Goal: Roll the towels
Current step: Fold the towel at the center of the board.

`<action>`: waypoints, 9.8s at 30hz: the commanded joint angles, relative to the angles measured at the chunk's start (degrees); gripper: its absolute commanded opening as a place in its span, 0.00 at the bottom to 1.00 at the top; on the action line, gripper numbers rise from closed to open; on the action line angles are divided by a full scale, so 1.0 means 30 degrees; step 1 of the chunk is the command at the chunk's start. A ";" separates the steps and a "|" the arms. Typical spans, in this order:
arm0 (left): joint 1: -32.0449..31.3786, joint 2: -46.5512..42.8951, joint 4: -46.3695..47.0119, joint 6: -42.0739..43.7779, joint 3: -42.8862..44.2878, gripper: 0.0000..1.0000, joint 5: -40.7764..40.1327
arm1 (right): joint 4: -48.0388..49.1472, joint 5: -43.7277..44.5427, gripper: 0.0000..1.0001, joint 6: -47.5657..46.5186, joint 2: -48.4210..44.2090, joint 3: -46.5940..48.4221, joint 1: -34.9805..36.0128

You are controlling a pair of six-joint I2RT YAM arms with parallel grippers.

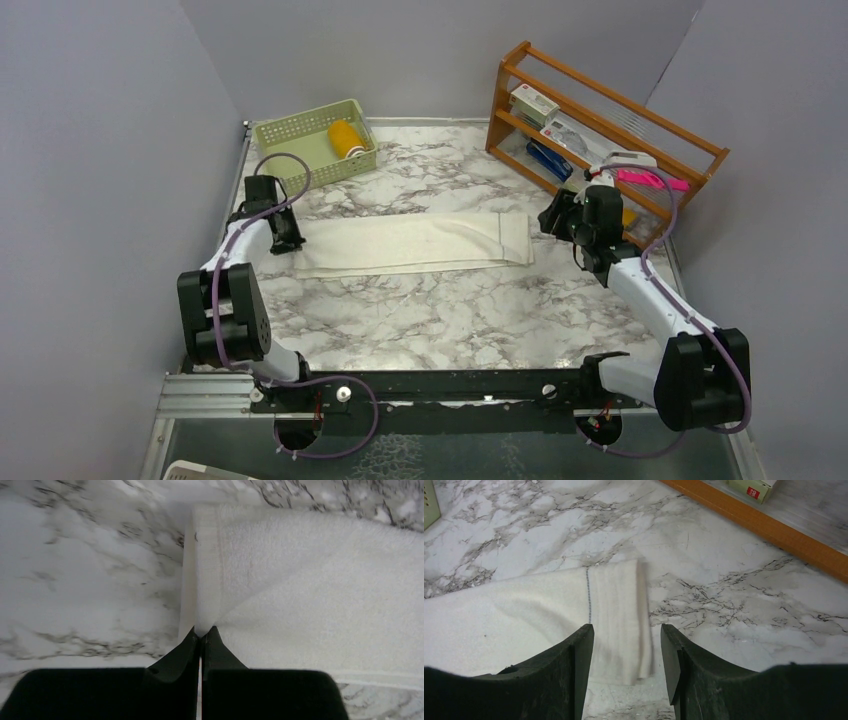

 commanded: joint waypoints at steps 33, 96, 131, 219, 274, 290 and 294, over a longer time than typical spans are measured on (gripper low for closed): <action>-0.9456 0.1817 -0.7922 -0.1005 1.0961 0.00 -0.3119 | 0.0718 -0.1065 0.54 0.0277 0.0812 0.0264 0.0071; 0.2421 0.5156 -0.6574 0.1566 1.0035 0.14 -0.4825 | 0.0684 -0.2827 0.54 -0.0783 0.4795 0.1817 0.3361; 0.2775 0.5535 -0.5928 0.0932 0.8853 0.17 -0.2789 | -0.0892 -0.6681 0.31 0.0669 0.8904 0.2088 0.5054; 0.4675 0.7121 -0.6962 0.1691 0.9128 0.58 -0.4168 | -0.3548 -0.3568 0.41 0.0155 0.5721 0.2574 0.4875; 0.6057 0.1301 -0.3791 -0.0487 0.7234 0.00 0.1213 | -0.3469 -0.6356 0.43 0.0443 0.3322 0.1827 0.4869; 0.6041 0.1740 -0.3453 0.0113 0.5853 0.00 -0.0414 | -0.3256 -0.6550 0.44 0.0330 0.3281 0.1538 0.4887; 0.6056 0.2720 -0.2631 0.0664 0.4997 0.00 -0.0805 | -0.3256 -0.6638 0.44 0.0281 0.3236 0.1493 0.4886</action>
